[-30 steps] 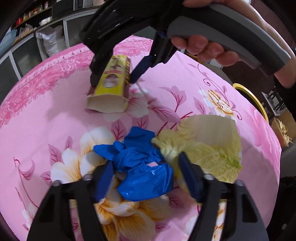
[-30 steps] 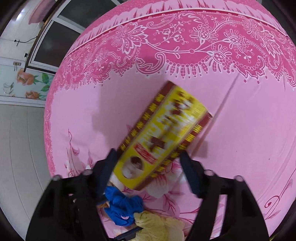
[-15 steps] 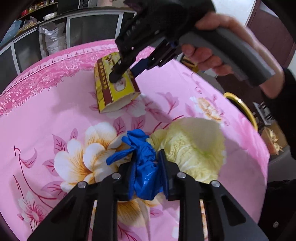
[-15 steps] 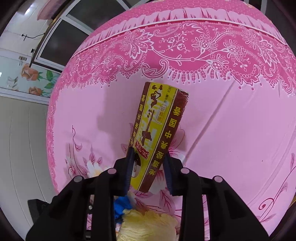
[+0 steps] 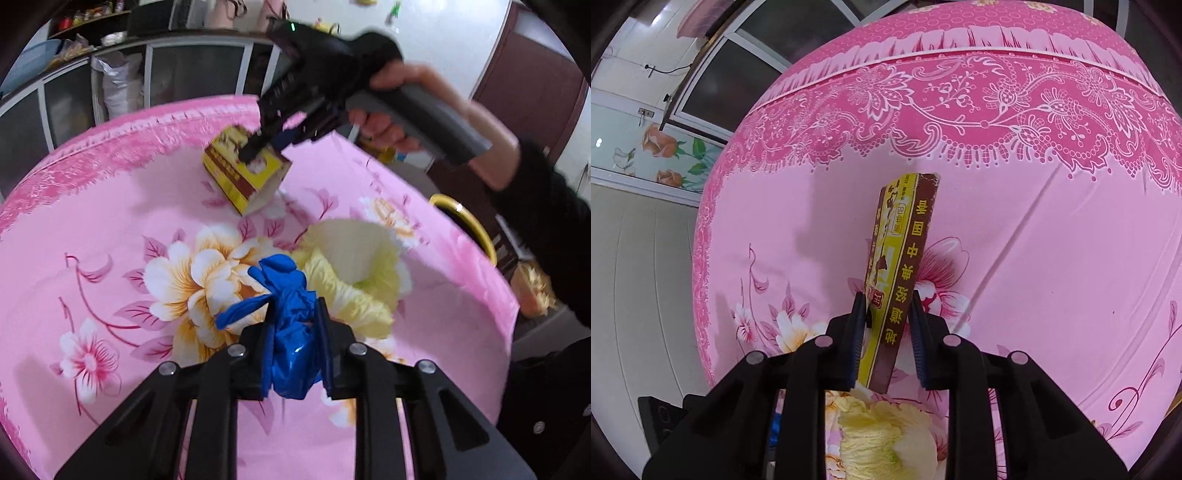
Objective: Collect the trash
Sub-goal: 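Carry the blue glove and yellow box over the bin and open both tools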
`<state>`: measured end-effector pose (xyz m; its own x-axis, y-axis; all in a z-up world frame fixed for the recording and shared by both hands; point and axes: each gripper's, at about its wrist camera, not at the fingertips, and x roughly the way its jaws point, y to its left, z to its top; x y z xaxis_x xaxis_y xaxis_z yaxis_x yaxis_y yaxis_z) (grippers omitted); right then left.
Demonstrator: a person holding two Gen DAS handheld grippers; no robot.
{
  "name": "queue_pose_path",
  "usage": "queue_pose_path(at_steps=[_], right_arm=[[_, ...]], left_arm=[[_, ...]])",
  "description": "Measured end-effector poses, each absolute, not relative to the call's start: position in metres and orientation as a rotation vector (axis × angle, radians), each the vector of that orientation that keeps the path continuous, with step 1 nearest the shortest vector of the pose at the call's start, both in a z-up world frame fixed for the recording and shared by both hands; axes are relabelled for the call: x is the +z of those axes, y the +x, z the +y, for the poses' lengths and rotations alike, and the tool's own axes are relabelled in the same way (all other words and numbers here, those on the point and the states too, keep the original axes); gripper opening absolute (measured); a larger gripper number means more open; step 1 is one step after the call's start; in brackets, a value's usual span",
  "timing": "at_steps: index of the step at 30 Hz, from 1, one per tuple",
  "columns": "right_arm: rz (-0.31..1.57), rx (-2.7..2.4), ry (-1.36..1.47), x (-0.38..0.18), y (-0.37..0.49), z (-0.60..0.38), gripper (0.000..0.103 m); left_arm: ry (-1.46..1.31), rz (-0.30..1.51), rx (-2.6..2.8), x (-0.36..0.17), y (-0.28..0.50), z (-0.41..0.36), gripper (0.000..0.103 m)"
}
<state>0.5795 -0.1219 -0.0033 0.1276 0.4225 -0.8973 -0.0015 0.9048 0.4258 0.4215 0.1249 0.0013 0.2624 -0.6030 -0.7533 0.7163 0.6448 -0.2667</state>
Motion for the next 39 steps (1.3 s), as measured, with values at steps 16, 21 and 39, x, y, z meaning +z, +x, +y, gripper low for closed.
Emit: queue_pose_path(at_steps=[16,21,39], right_arm=[[1.318,0.350,0.360,0.060,0.529,-0.135,0.015],[1.287,0.345,0.405,0.069,0.494,-0.168,0.015],[1.079,0.105,0.555,0.114,0.293,-0.422,0.015]], left_arm=[[0.140,0.874,-0.866,0.046,0.373,0.126,0.018],[0.129,0.871,-0.872,0.046,0.352,0.108,0.018],[0.152,0.775,-1.025,0.087,0.296,-0.047,0.018]])
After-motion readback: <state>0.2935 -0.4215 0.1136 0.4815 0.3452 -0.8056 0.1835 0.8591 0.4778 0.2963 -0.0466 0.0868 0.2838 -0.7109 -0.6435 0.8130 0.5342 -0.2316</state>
